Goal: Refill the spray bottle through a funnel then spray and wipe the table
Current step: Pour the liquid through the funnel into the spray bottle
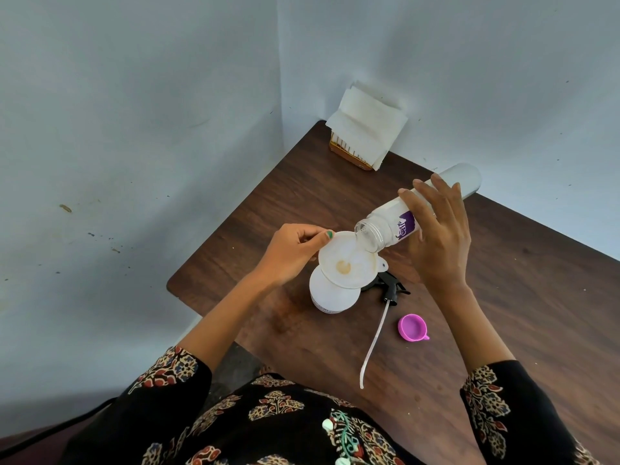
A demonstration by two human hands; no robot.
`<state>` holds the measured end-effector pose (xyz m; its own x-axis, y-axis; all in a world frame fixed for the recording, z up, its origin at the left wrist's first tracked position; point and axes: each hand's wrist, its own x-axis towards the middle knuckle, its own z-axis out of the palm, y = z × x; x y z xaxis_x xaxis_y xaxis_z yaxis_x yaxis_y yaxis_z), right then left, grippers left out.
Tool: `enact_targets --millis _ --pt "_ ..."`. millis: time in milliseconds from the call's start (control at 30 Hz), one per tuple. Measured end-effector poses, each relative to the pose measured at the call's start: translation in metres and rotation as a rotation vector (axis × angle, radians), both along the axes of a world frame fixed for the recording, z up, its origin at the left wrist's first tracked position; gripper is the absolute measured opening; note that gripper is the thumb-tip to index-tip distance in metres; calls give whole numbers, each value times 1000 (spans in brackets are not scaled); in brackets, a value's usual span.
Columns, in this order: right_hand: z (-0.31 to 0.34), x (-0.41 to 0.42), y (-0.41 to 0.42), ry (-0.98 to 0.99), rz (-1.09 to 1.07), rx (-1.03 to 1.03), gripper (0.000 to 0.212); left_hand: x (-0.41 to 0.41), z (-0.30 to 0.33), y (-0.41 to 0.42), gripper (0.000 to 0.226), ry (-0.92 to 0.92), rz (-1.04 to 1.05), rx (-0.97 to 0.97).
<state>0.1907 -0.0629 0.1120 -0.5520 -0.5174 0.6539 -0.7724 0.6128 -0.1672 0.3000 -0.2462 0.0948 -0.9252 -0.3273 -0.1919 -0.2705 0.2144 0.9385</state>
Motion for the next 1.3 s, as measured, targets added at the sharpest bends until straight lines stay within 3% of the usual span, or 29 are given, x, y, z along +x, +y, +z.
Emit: enact_targets --millis 733,867,1300 --pt "-7 -14 8 60 -17 -6 39 -1 0 0 19 16 18 53" --pt "-9 -16 9 74 -28 -7 24 -2 0 -1 19 7 16 50" --pt "-10 -17 10 86 -31 -22 29 -3 1 -1 20 -2 23 44"
